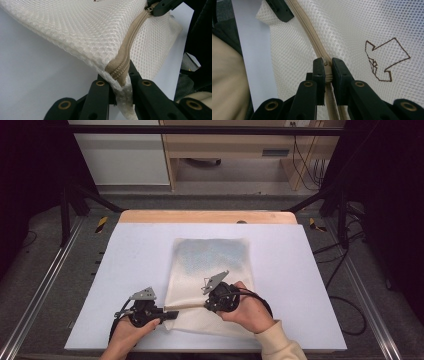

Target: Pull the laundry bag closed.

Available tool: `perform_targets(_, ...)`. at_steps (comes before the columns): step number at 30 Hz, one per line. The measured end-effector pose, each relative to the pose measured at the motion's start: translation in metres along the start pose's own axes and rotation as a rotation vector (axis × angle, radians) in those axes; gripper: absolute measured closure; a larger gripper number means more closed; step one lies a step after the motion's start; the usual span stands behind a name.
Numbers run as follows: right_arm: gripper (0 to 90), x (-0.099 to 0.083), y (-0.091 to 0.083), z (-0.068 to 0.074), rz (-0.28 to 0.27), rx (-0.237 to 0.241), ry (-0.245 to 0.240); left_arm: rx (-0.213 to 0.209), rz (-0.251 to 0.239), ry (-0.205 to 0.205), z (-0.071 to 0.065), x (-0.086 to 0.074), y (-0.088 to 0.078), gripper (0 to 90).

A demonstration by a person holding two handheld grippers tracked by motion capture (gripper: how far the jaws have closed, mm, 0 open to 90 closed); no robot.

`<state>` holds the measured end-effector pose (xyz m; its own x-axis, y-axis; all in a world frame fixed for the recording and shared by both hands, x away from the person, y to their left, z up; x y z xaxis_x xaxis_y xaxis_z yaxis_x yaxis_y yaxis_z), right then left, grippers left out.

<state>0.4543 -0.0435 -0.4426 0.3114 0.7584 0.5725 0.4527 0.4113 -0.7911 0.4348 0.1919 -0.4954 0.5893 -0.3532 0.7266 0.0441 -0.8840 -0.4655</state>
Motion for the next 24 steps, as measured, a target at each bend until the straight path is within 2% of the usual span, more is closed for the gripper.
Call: perform_targets(24, 81.8, -0.0079, -0.0062, -0.0062, 0.003, -0.007, 0.017, -0.001, 0.002, 0.002, -0.0001, -0.0001, 0.0005, 83.9)
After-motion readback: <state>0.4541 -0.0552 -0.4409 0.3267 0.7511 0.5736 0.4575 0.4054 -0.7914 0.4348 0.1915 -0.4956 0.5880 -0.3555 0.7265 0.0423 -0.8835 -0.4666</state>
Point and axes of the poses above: each handheld gripper's, and its own axes: y roughly forward along the jaws, x roughly out of its top, z roughly to its left, the point moved 3 cm from there along y, roughly forward along the jaws, and after that the axes turned 15 degrees about -x, right-handed, at the moved point
